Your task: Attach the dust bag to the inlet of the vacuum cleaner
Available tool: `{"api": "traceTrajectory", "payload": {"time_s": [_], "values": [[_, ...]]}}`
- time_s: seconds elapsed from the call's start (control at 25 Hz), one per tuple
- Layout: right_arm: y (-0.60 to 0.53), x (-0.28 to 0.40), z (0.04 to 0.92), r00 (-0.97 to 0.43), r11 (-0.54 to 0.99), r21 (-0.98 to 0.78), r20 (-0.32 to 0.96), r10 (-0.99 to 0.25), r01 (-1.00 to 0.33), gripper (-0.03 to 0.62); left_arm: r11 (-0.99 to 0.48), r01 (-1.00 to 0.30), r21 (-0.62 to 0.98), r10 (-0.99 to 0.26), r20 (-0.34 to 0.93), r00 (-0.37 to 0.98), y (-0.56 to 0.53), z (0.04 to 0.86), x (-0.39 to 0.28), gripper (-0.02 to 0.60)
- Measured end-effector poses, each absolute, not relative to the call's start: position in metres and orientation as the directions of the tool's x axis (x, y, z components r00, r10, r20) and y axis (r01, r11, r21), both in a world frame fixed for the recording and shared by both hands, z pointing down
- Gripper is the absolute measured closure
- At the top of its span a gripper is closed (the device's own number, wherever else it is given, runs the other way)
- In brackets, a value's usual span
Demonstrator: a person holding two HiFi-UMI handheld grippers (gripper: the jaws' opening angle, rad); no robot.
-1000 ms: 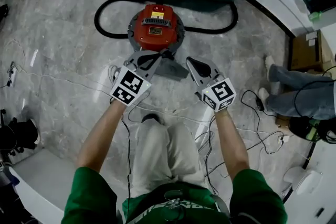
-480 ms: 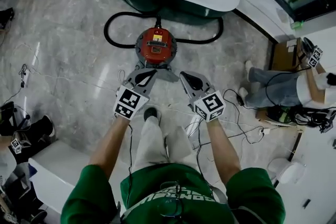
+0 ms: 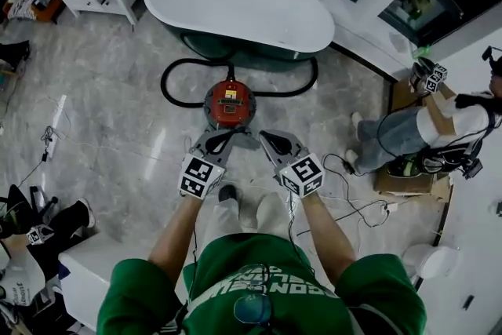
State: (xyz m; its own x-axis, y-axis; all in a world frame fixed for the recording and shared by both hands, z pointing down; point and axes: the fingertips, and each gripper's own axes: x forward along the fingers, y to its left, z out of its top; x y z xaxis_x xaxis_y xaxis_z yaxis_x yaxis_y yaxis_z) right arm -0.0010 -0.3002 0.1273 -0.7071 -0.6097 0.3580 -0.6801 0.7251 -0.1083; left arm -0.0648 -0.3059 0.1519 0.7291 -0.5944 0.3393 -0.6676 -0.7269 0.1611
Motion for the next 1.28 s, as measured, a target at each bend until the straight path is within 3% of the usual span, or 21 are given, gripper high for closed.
{"api": "traceTrajectory", "payload": {"time_s": [0.24,0.84,1.28], "values": [[-0.307,0.027,0.093,-0.711,0.727,-0.099,0.331,-0.62,-0.68,0.586,-0.715,-0.68,0.161,-0.613,0.324,0.721,-0.307,0.117,-0.033,0.578],[-0.329,0.151,0.056,-0.812,0.83,-0.1,0.301,-0.5,-0.549,0.586,-0.531,-0.828,0.178,-0.771,0.303,0.56,-0.329,0.081,0.072,0.578],[-0.327,0.179,0.057,-0.855,0.874,-0.114,0.302,-0.422,-0.472,0.586,-0.368,-0.914,0.168,-0.87,0.286,0.403,-0.296,0.066,0.081,0.578]]}}
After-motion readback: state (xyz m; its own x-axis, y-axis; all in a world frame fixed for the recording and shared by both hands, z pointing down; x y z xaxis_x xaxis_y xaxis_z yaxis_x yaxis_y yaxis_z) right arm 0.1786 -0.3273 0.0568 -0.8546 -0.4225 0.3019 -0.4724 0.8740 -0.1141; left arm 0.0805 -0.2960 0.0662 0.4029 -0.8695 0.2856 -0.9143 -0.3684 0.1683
